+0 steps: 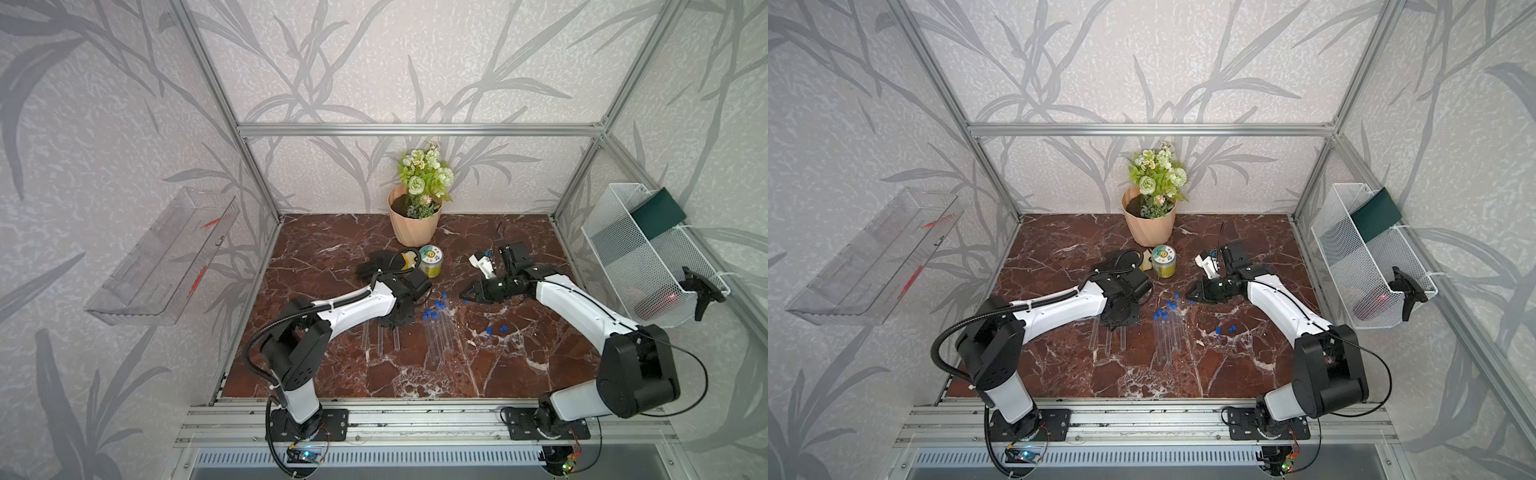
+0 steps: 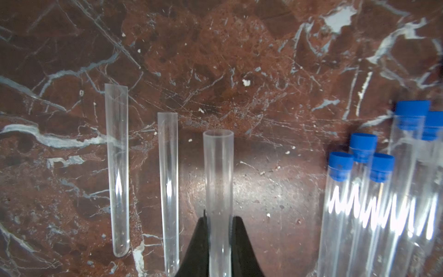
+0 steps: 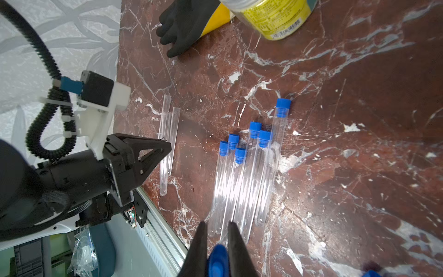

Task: Remove stoppers from test tubes
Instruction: Place the test tube at the center of the board.

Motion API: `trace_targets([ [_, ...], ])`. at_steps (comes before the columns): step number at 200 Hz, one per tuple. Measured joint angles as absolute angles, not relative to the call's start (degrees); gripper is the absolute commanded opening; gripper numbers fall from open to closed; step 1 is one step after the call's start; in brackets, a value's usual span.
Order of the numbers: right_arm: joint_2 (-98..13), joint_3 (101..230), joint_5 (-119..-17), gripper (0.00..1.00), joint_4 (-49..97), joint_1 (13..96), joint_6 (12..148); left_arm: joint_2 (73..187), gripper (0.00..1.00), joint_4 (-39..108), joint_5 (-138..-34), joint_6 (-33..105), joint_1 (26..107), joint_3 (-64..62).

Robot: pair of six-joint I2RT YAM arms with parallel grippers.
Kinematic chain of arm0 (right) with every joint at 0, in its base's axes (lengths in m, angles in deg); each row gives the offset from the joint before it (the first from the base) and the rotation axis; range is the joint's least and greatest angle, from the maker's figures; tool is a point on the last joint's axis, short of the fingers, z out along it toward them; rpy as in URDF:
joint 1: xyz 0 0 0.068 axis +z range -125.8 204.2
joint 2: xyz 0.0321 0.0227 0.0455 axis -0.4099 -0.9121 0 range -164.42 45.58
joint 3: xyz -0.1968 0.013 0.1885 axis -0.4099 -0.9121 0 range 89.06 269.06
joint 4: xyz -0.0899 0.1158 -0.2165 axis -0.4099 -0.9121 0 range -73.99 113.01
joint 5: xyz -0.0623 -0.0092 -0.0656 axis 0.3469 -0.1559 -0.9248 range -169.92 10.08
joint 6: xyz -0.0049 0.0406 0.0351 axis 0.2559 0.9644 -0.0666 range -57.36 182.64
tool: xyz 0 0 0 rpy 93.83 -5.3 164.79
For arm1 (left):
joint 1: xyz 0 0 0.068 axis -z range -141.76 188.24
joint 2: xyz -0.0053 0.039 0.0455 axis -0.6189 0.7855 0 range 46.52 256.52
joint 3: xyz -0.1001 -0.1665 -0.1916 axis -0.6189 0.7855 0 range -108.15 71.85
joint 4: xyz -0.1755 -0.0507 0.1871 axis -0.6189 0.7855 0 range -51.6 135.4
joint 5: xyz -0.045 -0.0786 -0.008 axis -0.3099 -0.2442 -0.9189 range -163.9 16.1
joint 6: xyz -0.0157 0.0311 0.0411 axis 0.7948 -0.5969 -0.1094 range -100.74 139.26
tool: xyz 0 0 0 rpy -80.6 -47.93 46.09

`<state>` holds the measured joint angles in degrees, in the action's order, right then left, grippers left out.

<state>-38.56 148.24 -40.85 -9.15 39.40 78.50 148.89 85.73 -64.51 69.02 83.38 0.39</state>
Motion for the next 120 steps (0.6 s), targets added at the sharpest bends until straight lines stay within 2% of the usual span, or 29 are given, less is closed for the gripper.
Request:
trace_targets([
  [74,-38.6,148.2,-41.4,0.00,-9.8,39.4,78.4,155.1,0.00,88.1,-62.2,68.0,83.2,-2.2],
  [120,-38.6,148.2,-41.5,0.00,-9.9,39.4,78.4,156.7,0.04,87.8,-62.9,67.9,83.2,-2.2],
])
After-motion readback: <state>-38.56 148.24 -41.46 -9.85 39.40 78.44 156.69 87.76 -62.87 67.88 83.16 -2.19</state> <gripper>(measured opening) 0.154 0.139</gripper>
